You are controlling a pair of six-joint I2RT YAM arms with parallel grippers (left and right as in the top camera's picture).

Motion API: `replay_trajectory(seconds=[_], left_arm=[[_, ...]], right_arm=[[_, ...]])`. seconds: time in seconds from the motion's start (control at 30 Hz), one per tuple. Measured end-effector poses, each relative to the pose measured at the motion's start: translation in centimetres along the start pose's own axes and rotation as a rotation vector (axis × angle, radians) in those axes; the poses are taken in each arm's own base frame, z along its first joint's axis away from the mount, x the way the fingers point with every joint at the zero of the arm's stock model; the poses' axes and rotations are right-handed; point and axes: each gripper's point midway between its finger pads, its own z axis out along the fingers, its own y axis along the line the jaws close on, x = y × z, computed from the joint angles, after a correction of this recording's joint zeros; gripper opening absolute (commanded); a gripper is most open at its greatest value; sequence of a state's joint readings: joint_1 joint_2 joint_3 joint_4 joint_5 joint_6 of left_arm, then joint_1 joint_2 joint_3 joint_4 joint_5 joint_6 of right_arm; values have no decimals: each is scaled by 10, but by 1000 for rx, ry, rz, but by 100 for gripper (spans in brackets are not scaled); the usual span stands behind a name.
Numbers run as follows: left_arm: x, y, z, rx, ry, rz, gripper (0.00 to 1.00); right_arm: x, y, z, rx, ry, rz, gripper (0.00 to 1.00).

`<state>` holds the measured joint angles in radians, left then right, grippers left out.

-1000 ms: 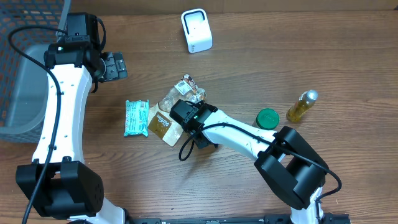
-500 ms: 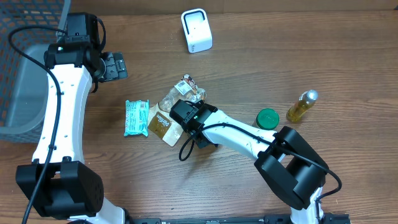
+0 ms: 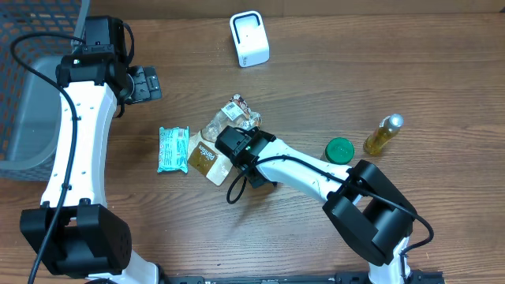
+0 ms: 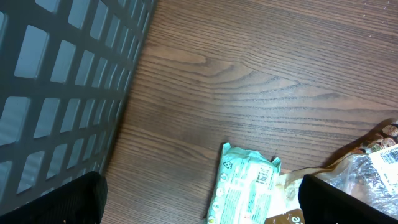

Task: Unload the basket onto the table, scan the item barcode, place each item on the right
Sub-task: 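Lift the Kleenex pack with the right gripper off the table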

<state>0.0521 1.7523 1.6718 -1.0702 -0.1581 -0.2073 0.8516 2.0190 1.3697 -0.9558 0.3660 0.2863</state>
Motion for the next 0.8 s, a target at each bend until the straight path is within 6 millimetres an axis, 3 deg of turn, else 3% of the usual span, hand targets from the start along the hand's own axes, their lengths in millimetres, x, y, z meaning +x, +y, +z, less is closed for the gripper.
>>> replay_trajectory(seconds=[0.07, 0.37, 0.6, 0.8], left_arm=[[0, 0, 0, 0, 0, 0, 99], [0, 0, 0, 0, 0, 0, 100], [0, 0, 0, 0, 0, 0, 100], [0, 0, 0, 0, 0, 0, 100]], right_arm=[[-1, 0, -1, -1, 0, -1, 29], [-1, 0, -1, -3, 1, -2, 33], [-1, 0, -1, -3, 0, -2, 31], [-2, 0, -1, -4, -3, -2, 17]])
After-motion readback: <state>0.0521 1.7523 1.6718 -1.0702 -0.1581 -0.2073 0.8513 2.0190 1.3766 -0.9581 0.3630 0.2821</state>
